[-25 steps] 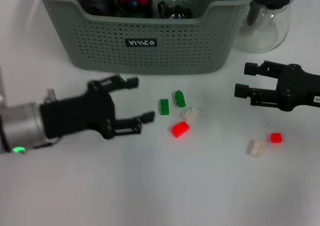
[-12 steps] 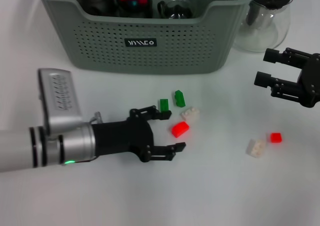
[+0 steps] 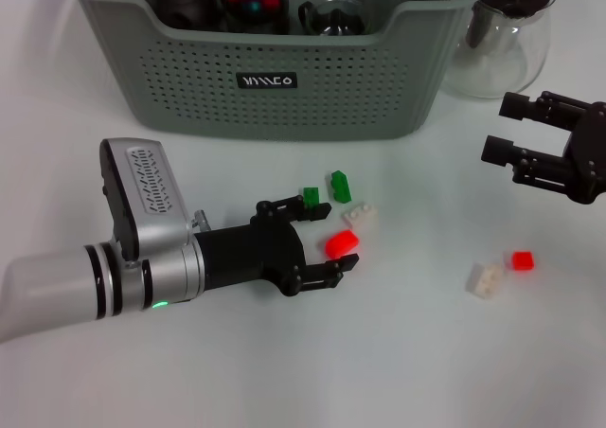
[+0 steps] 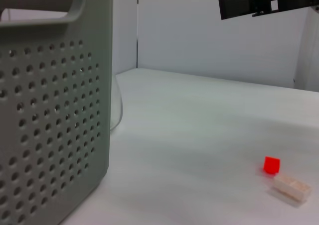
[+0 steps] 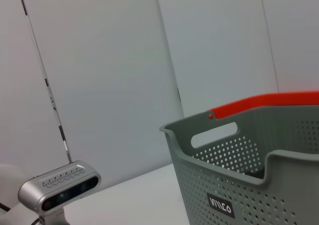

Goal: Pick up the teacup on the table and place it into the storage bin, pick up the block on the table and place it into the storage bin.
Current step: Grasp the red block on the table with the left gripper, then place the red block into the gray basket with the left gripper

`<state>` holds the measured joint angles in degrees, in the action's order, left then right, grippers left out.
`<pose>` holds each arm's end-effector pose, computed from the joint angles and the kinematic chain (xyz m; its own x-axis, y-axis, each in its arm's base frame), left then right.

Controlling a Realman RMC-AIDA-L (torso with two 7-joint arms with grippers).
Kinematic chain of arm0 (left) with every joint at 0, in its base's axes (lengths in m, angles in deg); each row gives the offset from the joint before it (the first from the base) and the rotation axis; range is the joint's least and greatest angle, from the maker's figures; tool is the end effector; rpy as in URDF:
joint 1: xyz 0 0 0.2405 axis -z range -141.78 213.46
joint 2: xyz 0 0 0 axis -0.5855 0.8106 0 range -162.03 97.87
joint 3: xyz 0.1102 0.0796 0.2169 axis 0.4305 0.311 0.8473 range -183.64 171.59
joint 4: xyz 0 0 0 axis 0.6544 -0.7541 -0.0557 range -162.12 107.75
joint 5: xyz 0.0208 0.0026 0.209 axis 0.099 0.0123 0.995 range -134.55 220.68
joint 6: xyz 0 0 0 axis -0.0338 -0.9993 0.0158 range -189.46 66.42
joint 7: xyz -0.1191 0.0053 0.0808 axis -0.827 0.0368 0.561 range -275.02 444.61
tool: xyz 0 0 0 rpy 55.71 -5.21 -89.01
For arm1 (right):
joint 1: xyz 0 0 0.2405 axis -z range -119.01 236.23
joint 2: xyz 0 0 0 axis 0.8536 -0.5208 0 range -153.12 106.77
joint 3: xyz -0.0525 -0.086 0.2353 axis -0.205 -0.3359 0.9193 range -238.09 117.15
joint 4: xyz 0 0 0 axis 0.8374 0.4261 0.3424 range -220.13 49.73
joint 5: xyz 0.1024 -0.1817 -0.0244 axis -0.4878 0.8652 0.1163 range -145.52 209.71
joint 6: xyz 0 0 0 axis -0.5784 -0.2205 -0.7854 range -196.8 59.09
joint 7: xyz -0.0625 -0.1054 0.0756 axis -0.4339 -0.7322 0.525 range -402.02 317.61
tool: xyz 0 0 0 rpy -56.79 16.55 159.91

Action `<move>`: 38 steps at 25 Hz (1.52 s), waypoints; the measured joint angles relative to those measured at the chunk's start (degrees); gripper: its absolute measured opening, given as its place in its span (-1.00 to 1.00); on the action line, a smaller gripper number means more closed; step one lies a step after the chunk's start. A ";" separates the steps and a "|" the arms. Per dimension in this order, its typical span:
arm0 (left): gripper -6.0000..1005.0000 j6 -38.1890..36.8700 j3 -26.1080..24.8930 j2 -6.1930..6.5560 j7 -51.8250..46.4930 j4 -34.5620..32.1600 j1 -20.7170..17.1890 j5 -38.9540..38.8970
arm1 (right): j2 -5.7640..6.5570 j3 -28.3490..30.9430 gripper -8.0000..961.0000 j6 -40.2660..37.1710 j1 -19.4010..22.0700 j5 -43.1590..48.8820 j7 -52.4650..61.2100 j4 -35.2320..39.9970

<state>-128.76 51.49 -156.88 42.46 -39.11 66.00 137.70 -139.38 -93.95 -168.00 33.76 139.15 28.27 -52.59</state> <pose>-0.2701 0.2825 -0.1274 0.8799 0.1811 0.4394 0.3194 -0.9099 -0.2647 0.2841 0.2965 0.0298 0.6966 -0.2462 -0.6739 -0.4544 -0.8782 -0.1489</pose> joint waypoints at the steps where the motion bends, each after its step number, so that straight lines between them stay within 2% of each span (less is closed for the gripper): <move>1: 0.50 0.03 0.08 0.00 0.01 0.04 -0.04 0.00 | -0.02 0.00 0.55 0.00 0.02 0.00 0.00 0.00; 3: 0.50 0.06 0.29 0.00 0.06 0.11 -0.10 0.16 | -0.04 -0.02 0.55 0.00 0.08 -0.01 -0.01 0.00; 9: 0.12 0.19 0.99 0.00 0.18 1.00 0.02 0.55 | -0.09 -0.20 0.55 0.00 0.07 -0.01 -0.04 0.00; 20: -0.03 2.25 1.03 0.00 0.27 2.33 1.63 0.13 | -0.26 -0.36 0.55 0.08 0.43 -0.01 -0.08 0.00; 38: -0.58 2.76 0.86 0.00 -0.79 3.41 2.46 -0.91 | 0.02 -0.35 0.55 0.16 0.87 0.08 -0.08 0.00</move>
<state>-126.00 52.35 -156.88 41.67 -35.71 68.45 136.79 -139.36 -94.31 -167.84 34.63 139.23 28.19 -52.59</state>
